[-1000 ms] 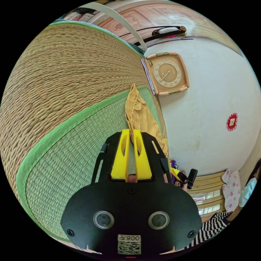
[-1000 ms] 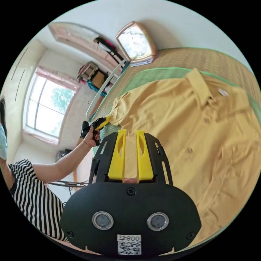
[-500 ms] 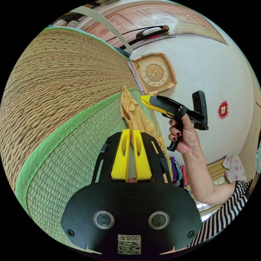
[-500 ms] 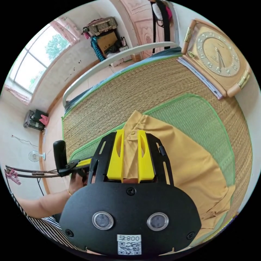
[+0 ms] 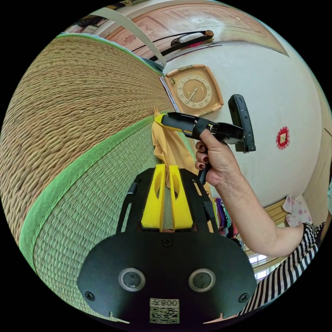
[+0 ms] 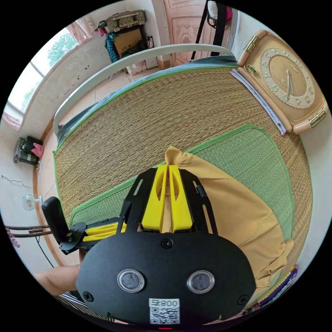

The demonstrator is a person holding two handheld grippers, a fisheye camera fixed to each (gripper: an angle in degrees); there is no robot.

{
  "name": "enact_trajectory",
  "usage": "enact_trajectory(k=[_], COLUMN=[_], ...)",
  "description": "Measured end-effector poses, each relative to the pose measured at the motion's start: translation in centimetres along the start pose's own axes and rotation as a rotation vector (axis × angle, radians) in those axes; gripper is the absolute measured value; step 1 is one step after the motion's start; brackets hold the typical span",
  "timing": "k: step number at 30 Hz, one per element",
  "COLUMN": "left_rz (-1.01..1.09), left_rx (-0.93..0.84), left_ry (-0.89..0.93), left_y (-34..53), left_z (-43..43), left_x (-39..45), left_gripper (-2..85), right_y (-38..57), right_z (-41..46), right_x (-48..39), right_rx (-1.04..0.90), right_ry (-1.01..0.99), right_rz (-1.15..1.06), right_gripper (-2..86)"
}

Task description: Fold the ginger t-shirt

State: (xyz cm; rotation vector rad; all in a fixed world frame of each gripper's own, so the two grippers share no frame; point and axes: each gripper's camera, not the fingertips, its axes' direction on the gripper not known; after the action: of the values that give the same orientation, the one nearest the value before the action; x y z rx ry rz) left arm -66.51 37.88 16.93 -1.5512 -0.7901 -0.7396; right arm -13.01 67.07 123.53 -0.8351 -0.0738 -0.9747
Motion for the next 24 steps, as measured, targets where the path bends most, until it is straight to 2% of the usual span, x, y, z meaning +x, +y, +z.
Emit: enact_trajectory(k=[12,16,21,24], left_rz=[0.045,0.246,0.510,0.638], left_rx=[-0.039,-0.046,-0.130,-0.239], left_ry=[-0.053,-0.018,-0.005,-0.023], left_y=[0.6,0.5,1.7,3.5], left_z=[0.6,0.9,3.5,6.8], left_x=[3.5,9.3,16.6,20.0], left_gripper=[1.9,1.9,2.0,2.1], right_y=[2.2,5.4,11.7,16.4], right_z=[-4.1,-9.5,-16.2,-18.9], right_x=[9.9,15.2,21.9,25.7], right_rx=[0.036,0.145,0.263,0.294], right_ry=[-0.336,-0.488,-0.531,-0.520], right_rz=[0.166,0.159,0.170,0.213], right_gripper=[0.5,0.6,0.6,0.5])
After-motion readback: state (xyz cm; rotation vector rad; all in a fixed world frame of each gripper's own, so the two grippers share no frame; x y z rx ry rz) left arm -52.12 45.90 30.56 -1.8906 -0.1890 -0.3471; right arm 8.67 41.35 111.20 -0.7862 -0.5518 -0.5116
